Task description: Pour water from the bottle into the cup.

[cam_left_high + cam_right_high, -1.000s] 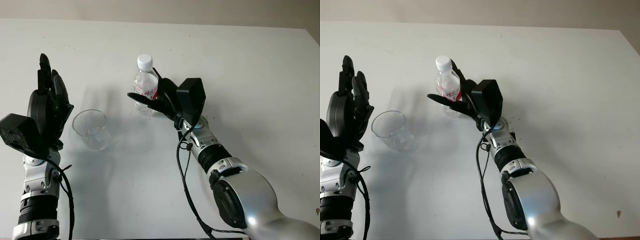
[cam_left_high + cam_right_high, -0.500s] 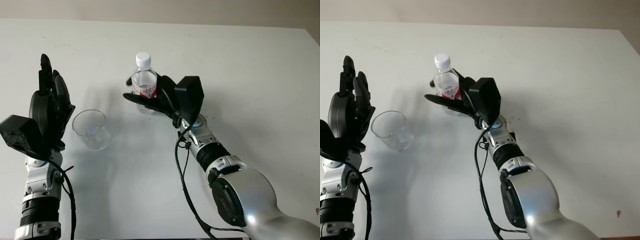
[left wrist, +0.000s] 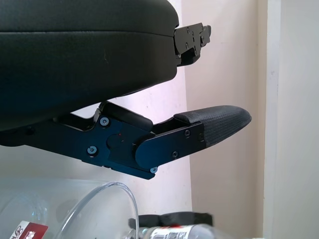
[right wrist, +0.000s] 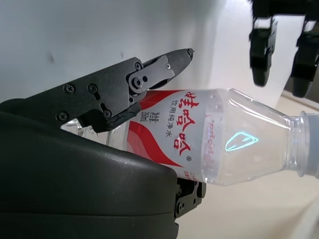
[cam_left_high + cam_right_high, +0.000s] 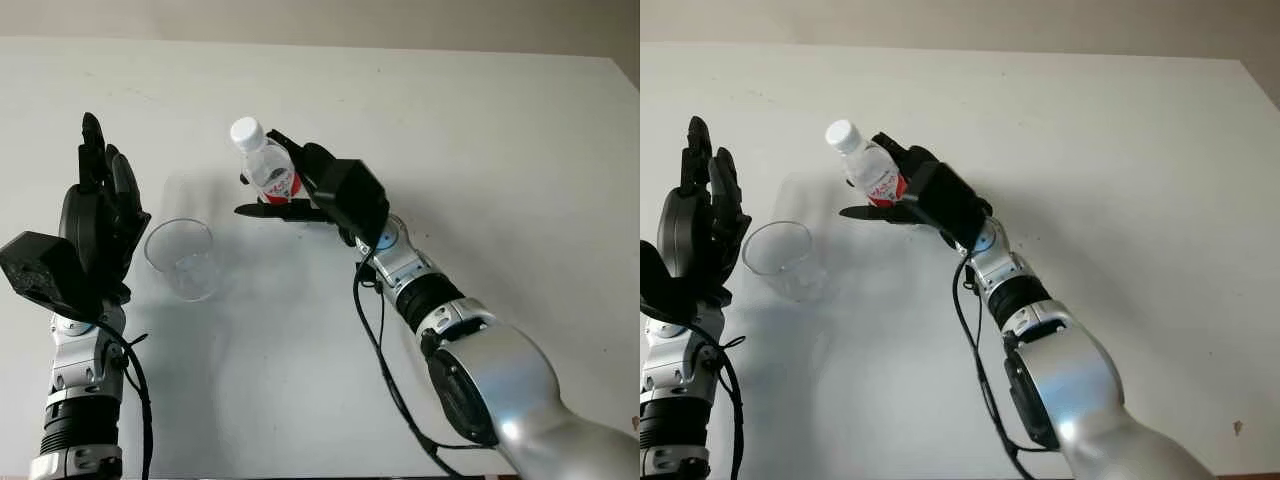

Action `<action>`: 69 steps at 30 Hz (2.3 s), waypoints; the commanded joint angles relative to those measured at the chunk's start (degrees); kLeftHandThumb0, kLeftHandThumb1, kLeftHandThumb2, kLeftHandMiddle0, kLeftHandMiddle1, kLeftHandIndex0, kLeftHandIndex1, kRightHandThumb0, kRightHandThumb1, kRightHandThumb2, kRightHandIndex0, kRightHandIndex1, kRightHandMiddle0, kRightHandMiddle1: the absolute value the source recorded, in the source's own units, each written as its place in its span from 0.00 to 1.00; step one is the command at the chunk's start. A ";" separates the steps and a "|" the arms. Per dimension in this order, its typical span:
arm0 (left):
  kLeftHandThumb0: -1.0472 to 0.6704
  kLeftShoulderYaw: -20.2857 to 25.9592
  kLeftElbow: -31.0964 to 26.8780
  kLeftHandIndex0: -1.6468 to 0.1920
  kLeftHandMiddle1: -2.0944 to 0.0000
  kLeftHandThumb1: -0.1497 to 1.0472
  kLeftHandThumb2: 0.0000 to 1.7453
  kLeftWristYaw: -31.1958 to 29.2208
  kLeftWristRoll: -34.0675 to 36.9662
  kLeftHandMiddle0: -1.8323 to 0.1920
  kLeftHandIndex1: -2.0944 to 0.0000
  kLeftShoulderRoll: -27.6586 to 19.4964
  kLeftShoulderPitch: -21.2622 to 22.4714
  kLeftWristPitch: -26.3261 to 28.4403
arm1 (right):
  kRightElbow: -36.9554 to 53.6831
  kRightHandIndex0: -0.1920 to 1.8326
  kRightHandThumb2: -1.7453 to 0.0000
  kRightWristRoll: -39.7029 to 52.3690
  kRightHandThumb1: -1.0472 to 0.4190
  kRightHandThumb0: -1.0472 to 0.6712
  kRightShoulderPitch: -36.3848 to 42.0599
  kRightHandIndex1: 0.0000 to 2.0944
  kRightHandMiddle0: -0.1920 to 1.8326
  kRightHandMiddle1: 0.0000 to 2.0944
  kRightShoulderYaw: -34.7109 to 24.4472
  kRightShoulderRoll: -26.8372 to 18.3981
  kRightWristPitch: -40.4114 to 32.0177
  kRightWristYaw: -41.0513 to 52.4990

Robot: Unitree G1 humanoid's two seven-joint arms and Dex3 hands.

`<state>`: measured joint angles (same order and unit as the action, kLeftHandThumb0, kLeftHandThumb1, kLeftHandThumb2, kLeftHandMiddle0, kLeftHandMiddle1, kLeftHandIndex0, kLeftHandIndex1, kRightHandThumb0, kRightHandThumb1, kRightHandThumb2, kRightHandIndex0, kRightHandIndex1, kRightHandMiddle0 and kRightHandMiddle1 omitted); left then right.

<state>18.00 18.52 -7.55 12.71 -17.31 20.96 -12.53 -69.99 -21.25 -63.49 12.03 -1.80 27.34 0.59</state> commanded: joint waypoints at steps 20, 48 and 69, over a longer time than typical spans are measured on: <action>0.19 -0.22 -0.76 1.00 0.99 1.00 0.42 0.72 -0.13 1.00 1.00 0.39 -0.38 0.40 | -1.71 0.48 0.97 -27.87 0.04 0.48 -14.03 1.00 0.26 0.92 22.69 -3.74 0.27 -32.54; 0.19 0.00 -0.40 1.00 0.99 1.00 0.42 1.19 -0.14 1.00 1.00 0.99 0.27 0.61 | -3.17 0.67 0.93 -43.46 0.00 0.38 -19.44 1.00 0.48 1.00 37.68 -4.20 0.20 -65.59; 0.20 -0.26 -0.24 1.00 1.00 1.00 0.42 1.46 -0.50 1.00 1.00 1.10 0.26 0.27 | -3.66 0.67 0.93 -49.37 0.00 0.35 -20.69 1.00 0.43 1.00 44.14 -4.24 -6.38 -73.64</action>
<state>17.81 18.55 -6.16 12.60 -16.30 20.98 -11.74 -73.83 -70.41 -82.07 56.01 -6.10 21.56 -72.12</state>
